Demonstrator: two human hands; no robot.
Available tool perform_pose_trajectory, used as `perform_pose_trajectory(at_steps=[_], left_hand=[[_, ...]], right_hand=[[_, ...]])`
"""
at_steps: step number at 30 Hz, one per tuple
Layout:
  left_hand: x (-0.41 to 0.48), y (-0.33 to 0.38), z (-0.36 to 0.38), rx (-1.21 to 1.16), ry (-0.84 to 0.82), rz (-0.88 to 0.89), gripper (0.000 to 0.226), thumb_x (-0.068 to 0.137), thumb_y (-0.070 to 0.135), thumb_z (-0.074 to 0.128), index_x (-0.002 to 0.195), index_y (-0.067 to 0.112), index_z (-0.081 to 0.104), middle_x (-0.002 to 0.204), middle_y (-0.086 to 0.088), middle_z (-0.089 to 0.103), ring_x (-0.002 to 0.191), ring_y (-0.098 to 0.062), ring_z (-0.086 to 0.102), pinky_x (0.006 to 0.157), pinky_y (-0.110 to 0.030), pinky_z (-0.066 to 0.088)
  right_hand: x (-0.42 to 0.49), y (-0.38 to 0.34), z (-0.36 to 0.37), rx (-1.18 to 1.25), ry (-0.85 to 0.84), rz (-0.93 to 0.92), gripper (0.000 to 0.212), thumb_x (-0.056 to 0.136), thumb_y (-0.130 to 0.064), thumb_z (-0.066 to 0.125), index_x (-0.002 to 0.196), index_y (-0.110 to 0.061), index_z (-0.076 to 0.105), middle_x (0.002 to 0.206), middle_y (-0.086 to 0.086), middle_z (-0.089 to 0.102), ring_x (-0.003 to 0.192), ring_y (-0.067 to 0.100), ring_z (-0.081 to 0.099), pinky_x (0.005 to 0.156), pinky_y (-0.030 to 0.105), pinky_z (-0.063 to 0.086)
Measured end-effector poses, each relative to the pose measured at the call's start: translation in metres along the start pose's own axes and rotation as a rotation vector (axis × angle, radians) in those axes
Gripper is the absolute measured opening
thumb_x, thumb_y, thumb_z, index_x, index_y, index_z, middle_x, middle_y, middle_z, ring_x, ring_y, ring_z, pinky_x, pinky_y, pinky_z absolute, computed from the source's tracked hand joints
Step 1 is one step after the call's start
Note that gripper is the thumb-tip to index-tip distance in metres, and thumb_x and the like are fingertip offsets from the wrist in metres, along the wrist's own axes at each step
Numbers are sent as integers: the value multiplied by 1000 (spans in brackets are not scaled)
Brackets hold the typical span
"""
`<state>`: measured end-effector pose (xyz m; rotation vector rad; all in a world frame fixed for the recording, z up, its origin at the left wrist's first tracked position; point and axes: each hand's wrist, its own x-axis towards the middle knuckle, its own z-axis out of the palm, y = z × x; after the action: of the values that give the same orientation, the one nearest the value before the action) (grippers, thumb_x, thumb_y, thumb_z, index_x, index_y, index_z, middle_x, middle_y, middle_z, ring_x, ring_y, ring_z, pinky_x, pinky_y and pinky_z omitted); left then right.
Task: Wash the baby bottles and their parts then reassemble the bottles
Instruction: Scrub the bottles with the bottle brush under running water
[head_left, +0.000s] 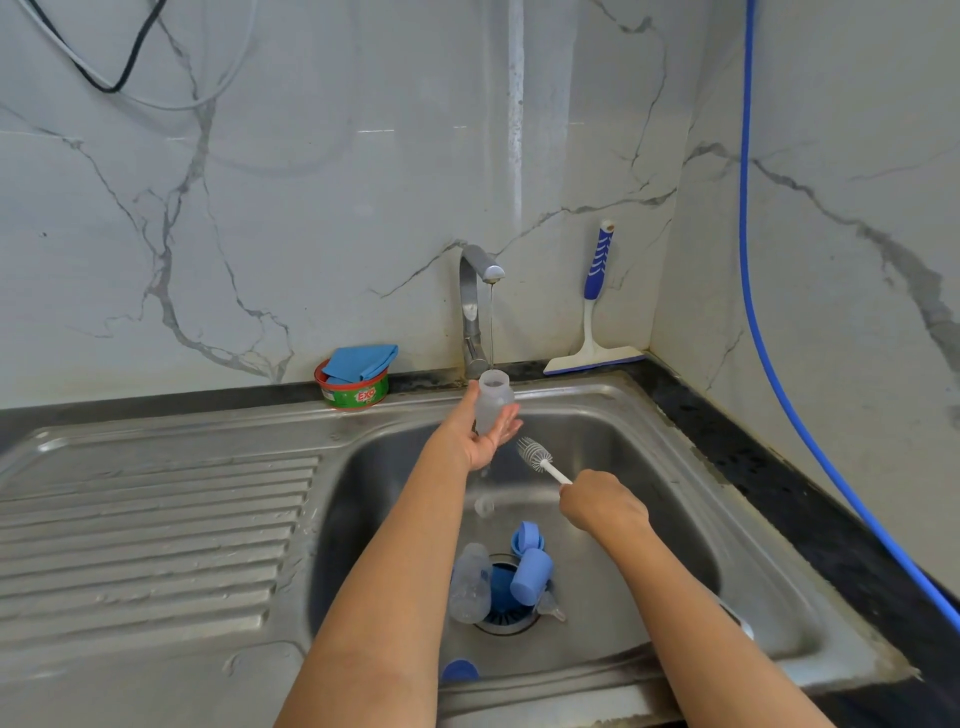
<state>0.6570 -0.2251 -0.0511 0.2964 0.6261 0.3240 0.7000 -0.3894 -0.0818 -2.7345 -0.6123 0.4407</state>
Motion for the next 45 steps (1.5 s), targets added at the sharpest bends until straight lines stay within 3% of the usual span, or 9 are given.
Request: perform_pose_trajectory(at_steps=[3,6,11,13,17,21,24,28,45], left_hand=[[-3,-1,3,31,22,62,62,80,30,76,122,1,40,125,-30,49,108,-38,60,67,-38,60],[-1,-1,6,214,47,246,52,82,18,75,120,5,43,122,-20,51,114,-34,56,84,-38,57],[-5,0,-19,1216,189,1092,82,76,-10,68,139,13,21,138,-12,33,122,-20,41,101,-30,42],[-13,3,-34,1469,201,1213,78,78,-5,68,138,13,22,140,-12,32,125,-26,42,96,-31,44],[-34,10,-42,1314,284,1310,68,79,8,74,127,11,27,133,-10,41,119,-27,47,87,-36,49],[-58,23,-47,1390,318,1269,67,78,8,74,126,14,28,129,-11,45,113,-30,51,79,-34,47],[-76,38,-57,1360,386,1374,66,78,9,73,128,13,30,130,-10,46,112,-31,53,81,-34,45],[-97,61,-74,1594,410,1122,70,71,10,78,122,15,30,113,-8,52,101,-33,57,75,-38,47],[-179,228,-188,1292,791,1339,65,74,-6,68,125,8,29,118,-18,46,103,-33,53,80,-39,48]], right_hand=[[1,0,1,2,-3,-1,27,97,-21,40,115,-10,58,78,0,48,78,19,55,64,27,41],[1,0,2,4,-9,-4,28,98,-22,40,115,-10,58,79,1,49,78,19,55,62,27,40],[-4,-4,3,-15,-19,-14,26,98,-22,39,112,-11,58,77,0,50,70,16,53,59,26,39],[-8,-7,3,-27,-28,-20,26,97,-21,39,112,-11,58,77,0,50,66,14,50,60,26,39],[-15,-12,1,-28,-48,-36,26,97,-22,40,111,-11,58,79,0,51,65,13,50,60,26,40],[-26,-18,-4,-3,-59,-60,25,97,-22,38,108,-11,57,80,2,52,67,15,51,59,26,40],[-36,-28,-3,6,-73,-99,24,96,-23,38,105,-10,56,84,3,54,70,17,53,58,26,39],[-48,-52,-3,56,-71,-173,29,96,-29,38,105,-8,57,94,8,59,76,21,56,63,30,44],[-90,-165,36,67,-226,-351,33,98,-29,38,71,-12,44,65,5,45,48,18,38,43,21,33]])
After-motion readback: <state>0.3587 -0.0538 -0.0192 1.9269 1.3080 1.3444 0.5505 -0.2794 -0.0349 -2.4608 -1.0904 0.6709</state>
